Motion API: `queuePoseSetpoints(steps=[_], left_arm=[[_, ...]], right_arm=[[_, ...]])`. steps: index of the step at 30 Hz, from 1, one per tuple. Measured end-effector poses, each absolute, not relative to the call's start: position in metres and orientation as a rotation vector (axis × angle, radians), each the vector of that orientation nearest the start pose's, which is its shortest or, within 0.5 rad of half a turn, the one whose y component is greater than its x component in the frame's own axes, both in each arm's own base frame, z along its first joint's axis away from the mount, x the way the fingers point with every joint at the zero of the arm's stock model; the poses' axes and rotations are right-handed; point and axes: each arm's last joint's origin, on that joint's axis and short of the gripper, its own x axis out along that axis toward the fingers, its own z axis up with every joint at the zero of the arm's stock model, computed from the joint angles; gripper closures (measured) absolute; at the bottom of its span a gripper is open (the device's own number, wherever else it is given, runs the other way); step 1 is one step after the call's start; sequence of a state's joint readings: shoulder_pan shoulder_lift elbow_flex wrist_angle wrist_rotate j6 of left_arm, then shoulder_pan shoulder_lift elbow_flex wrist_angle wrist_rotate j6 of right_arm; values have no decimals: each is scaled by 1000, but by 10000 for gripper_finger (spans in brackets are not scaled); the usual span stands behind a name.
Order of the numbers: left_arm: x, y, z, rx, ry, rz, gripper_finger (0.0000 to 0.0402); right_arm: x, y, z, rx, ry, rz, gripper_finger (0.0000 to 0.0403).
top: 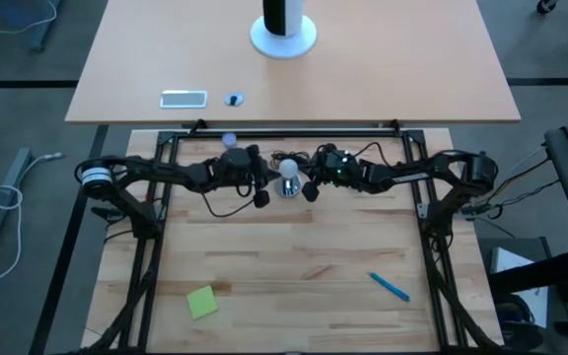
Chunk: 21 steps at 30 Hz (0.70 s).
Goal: Screw lightbulb
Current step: Insert the bulb into the lamp
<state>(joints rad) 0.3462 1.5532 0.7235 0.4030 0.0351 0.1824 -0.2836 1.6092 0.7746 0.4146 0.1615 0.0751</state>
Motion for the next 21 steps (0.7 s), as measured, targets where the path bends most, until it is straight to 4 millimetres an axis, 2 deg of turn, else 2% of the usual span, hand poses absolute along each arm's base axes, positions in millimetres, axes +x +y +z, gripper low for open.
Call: queuePoseSetpoints(steps=[10, 15, 21], left_arm=[[296, 106, 183, 89, 464, 282, 401], [292, 107, 178, 83, 535, 324, 401], [290, 106, 176, 66, 571, 335, 401]], right_arm=[[318, -88, 182, 107, 408, -389, 403], [317, -82, 184, 103, 419, -371, 403], [310, -86, 182, 61, 492, -475, 403]])
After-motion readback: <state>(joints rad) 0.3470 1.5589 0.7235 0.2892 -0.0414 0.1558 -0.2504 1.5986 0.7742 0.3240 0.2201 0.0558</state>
